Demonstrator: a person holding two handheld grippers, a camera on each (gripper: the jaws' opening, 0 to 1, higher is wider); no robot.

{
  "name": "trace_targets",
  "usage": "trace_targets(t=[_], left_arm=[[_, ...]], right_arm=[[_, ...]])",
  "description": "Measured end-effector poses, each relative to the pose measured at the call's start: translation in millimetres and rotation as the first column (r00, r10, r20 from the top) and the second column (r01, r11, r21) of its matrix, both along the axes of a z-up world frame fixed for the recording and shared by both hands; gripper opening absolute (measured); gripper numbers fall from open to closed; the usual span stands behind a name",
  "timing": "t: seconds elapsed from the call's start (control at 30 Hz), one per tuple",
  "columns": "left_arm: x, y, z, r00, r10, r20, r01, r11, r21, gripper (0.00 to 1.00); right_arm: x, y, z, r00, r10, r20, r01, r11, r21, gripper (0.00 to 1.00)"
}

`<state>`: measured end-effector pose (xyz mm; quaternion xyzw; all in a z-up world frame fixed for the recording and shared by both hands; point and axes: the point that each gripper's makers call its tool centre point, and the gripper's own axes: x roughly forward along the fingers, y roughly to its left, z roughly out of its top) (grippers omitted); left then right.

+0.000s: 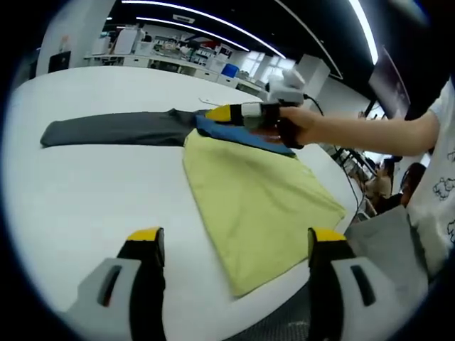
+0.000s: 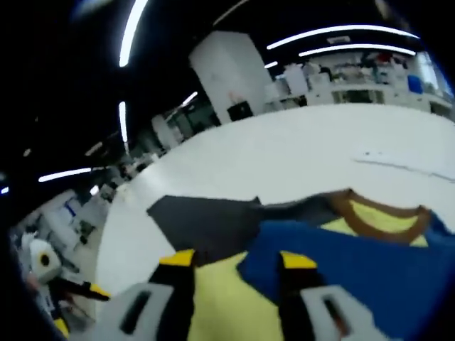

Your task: Fold the garment on the visible template until the final outline fits inside the template.

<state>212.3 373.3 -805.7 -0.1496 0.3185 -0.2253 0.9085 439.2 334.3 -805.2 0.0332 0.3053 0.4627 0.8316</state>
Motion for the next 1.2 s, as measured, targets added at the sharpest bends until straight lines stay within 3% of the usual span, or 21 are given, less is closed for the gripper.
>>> trace_targets(t=[0.03,0.13,0.27,0.37,0.5,0.87,1.2], left_arm=[[0.0,0.3,-0.3,1.000,-0.001,0.000,0.001,1.000,0.001,0.80],[0.0,-0.5,-0.3,1.000,-0.005,0.001,0.005,1.000,0.001,0.80],[-0.1,-1.9,-0.2,1.000,-0.010,0.002,0.010,1.000,0.000,0.80],[-0.1,-2.6,0.6,1.000,-0.011,0.006,0.011,1.000,-0.001,0.80],[0.2,-2.4,1.0,1.000,-0.007,0.007,0.007,1.000,-0.007,0.80],[1.8,-0.3,4.5,1.000,0.007,0.023,-0.006,0.999,-0.035,0.80],[3.7,4.1,3.3,0.999,0.008,0.031,-0.007,0.999,-0.048,0.80]], right_arm=[[-0.2,-1.7,-1.3,1.000,-0.006,0.001,0.006,1.000,-0.008,0.67],[-1.3,-5.7,-2.3,1.000,-0.011,0.001,0.011,1.000,-0.004,0.88],[-1.6,-13.1,-2.4,1.000,-0.022,0.015,0.022,1.000,-0.021,0.98],[0.8,-24.2,4.0,0.997,-0.033,0.074,0.037,0.998,-0.048,0.99],[0.3,-37.0,8.7,0.996,-0.041,0.075,0.044,0.998,-0.036,0.99],[-1.5,-103.2,12.3,0.988,-0.128,0.081,0.130,0.991,-0.024,0.99],[-9.8,-167.4,10.8,0.985,-0.141,0.102,0.149,0.986,-0.074,0.99]])
